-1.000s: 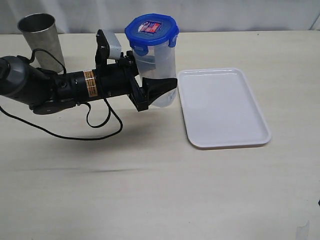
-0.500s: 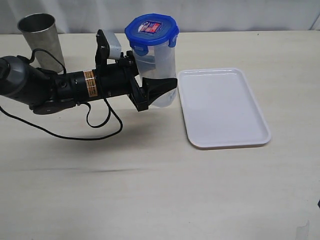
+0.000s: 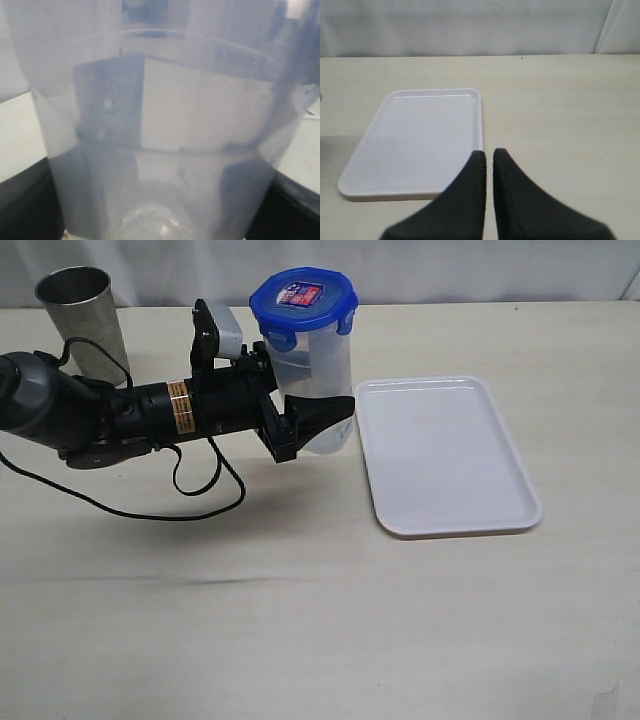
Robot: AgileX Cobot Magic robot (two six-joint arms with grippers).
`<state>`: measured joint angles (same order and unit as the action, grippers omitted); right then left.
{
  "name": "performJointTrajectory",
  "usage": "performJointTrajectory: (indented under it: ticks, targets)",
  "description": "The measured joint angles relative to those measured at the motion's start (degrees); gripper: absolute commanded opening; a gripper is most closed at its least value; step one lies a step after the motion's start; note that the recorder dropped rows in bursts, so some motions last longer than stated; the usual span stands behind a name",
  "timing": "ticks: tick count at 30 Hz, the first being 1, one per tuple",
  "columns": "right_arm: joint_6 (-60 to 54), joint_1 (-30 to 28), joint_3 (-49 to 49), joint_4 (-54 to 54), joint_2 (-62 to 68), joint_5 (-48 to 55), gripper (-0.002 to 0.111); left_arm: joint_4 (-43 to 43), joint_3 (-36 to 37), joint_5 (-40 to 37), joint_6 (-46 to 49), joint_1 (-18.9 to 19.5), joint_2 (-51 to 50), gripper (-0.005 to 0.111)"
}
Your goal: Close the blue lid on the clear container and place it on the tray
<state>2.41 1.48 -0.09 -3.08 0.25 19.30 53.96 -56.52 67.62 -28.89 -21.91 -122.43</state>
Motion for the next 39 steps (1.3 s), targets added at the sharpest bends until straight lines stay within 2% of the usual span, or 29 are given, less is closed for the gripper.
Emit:
performJointTrajectory:
  ticks: [12,16,20,27,39]
  targets:
    - [0.00,0.00,0.00,0.00,0.00,0.04,0.005,-0.77,0.00,0.00,0.93,0.00,0.00,0.000]
    - [0.00,0.00,0.00,0.00,0.00,0.04,0.005,-1.26,-2.63,-2.25,1.82,-0.54,0.00,0.000]
    - [0.00,0.00,0.00,0.00,0.00,0.04,0.005,-2.04,-8.57,-14.76,1.94,-3.60,0.00,0.000]
    - [0.00,0.00,0.00,0.00,0.00,0.04,0.005,-1.68,-17.42,-31.76,3.54,-10.00,0.00,0.000]
    - [0.00,0.00,0.00,0.00,0.00,0.14,0.005,-1.56,-27.66,-64.68,19.83,-20.36,-1.91,0.000]
